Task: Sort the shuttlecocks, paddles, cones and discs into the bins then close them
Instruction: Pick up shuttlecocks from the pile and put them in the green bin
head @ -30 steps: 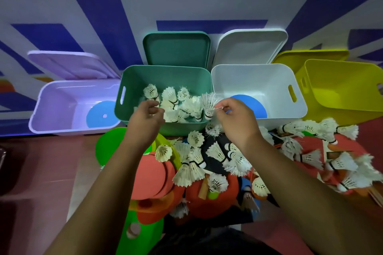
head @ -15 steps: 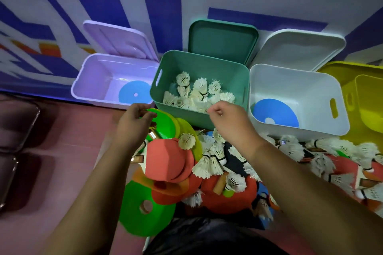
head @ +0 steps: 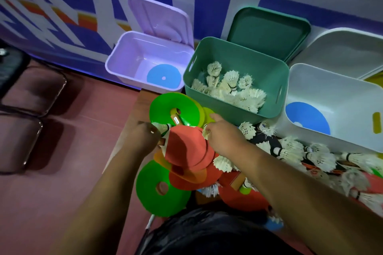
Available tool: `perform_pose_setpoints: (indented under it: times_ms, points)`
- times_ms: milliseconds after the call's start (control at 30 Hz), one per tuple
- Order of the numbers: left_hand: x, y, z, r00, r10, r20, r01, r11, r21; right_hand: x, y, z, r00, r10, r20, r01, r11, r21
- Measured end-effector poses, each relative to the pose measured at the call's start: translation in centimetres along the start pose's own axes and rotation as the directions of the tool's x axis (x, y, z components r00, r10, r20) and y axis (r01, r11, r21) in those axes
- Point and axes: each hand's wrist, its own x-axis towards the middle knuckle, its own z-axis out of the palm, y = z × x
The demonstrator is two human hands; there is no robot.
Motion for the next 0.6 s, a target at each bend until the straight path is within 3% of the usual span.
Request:
perform_pose_setpoints:
  times_ms: [167,300,433,600]
  points:
    - [-0.2,-0.5,1.5,0.997,0.037,0.061,-0.031,0.995,-0.096,0.8,0.4,1.2,0.993,0.043,0.105,-0.028,0.989,-0.143]
    - [0.0,-0.3,2.4,0.994,0.086,0.065,-0.078,0.99,-0.114,0.9,0.8,1.2,0.993,0.068,0.093,-0.049,0.981,-0.188]
    - [0.1,-0.2,2.7,0.996,0.072,0.051,-0.065,0.99,-0.129,0.4,1.1,0.5,0.994,0.083,0.065,-0.08,0.996,-0.049]
    - [-0.4,1.0,1.9,0.993,0.034,-0.112,-0.05,0.989,-0.141,-1.1,1.9,-0.6,0.995,0.083,-0.046,-0.076,0.988,0.136]
